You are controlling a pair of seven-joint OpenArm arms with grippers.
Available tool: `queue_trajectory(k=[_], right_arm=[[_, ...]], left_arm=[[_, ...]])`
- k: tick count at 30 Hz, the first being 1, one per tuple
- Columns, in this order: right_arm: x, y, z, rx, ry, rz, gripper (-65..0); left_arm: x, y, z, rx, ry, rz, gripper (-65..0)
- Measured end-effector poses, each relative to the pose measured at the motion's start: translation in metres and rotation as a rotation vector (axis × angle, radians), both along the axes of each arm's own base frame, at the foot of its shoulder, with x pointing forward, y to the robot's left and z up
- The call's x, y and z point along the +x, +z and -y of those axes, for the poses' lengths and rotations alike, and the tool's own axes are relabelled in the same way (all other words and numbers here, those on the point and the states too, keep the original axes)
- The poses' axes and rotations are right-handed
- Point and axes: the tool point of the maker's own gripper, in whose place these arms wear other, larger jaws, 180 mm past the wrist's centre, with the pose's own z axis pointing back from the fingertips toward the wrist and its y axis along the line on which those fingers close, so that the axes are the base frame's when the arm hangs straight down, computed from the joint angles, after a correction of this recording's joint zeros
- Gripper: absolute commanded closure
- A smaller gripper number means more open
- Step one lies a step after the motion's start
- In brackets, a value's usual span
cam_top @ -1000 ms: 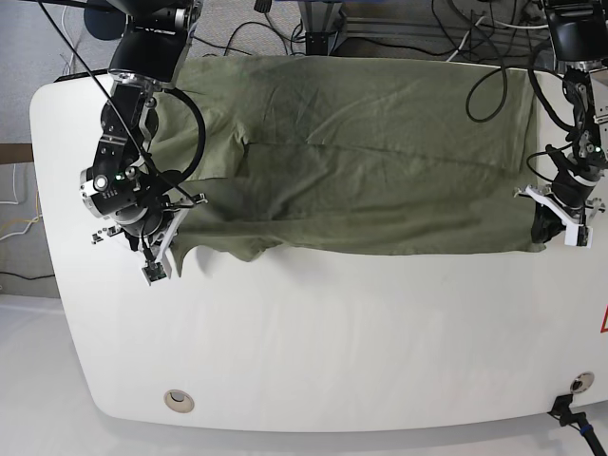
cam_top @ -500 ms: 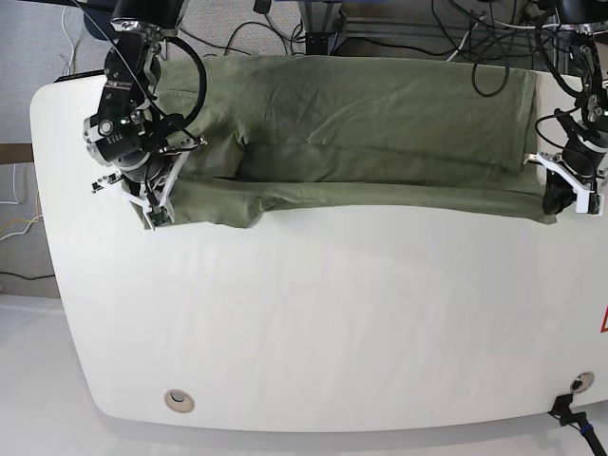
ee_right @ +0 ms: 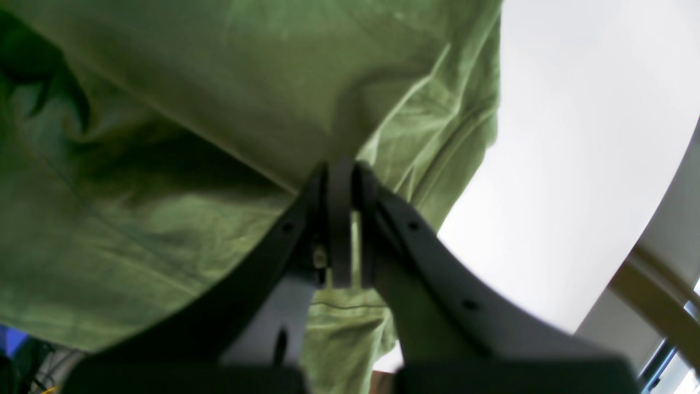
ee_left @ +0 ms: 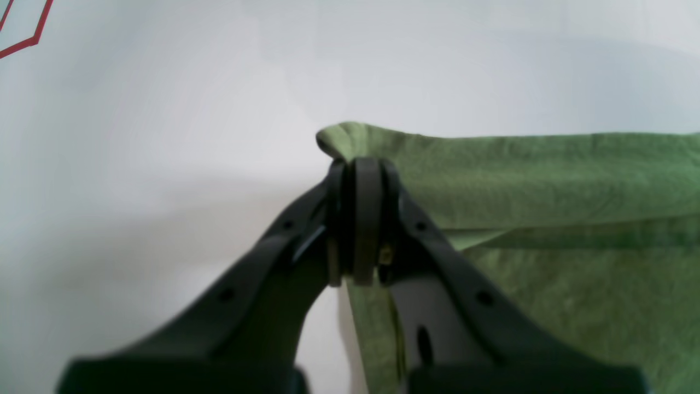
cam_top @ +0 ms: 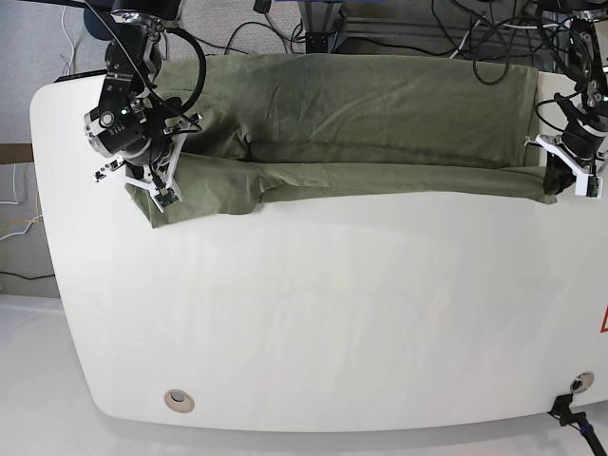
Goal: Fold the T-shirt properly
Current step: 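Lift the hem and fold it over toward the collar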
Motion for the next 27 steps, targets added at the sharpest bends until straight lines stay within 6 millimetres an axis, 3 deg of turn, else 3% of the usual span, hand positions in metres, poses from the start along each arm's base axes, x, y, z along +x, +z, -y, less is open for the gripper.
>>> queue_trajectory(k=[7,20,27], right_arm=[[0.001,0.000,-0.006,0.049,0.018,0.068,0.0],[-0.044,-0.021,-0.009,0.170,-0.012,0.007,0.0],[-0.049,-0.022,-0.007,0.165,-0.008,-0.003,0.0]], left_arm=[[-0.006,-0.005,0.000,0.002,-0.001,-0.020,0.0],[-0.047,-0.030,0.016,-0.024,-0.100,-0.131,0.0],[-0.054,-0.034,0.015,-0.019,-0.103,-0.152,0.0]])
